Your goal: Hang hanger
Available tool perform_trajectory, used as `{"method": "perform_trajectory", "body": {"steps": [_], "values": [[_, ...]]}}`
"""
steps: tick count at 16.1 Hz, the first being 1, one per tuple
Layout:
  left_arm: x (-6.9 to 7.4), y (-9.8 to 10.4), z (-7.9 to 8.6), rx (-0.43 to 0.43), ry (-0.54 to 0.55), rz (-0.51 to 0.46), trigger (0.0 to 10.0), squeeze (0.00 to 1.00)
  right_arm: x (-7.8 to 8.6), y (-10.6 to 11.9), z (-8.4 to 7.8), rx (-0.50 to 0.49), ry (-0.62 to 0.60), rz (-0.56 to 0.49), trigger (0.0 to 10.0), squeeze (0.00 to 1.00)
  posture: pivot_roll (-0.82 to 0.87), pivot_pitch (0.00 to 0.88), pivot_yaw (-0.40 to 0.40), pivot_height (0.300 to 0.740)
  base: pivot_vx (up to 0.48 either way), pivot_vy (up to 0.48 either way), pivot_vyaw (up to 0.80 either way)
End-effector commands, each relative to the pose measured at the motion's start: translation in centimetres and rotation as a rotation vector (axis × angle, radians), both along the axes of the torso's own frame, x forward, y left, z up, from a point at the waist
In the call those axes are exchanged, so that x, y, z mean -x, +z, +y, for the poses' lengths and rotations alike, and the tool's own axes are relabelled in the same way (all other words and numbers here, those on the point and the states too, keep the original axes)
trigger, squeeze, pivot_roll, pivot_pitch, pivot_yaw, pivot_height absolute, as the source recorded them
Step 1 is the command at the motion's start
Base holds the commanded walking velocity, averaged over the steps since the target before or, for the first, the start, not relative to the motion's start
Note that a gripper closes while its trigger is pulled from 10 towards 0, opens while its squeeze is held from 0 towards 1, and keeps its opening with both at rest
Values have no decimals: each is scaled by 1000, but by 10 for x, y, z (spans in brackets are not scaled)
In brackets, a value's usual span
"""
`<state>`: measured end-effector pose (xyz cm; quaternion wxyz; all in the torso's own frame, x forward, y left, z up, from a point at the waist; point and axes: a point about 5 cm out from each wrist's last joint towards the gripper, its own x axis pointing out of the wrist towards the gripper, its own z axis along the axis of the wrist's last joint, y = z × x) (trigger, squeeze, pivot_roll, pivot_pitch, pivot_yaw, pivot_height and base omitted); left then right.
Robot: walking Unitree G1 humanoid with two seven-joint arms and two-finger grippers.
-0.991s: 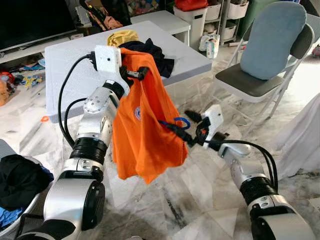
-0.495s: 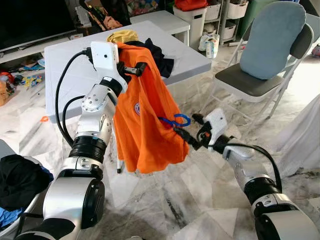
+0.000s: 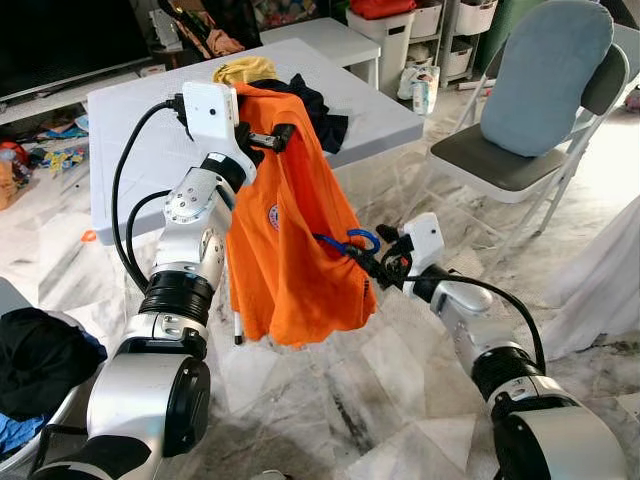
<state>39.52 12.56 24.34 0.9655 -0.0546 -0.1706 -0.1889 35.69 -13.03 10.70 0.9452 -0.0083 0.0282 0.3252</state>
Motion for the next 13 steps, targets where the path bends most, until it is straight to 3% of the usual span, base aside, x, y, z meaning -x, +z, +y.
{"method": "perform_trajectory", "body": {"steps": [1,8,13], "values": [[-1,16,1,5,1,-57,10000,0,-3,5,3,-16,-6,-14,0,0,-54,0,85,740,0,0,0],[-2,14,3,6,7,-53,10000,0,-14,15,-22,19,-201,-54,0,0,-62,0,84,740,0,0,0],[-2,14,6,4,14,-56,10000,0,-16,19,-23,15,-224,-61,0,0,-60,0,79,740,0,0,0]]}}
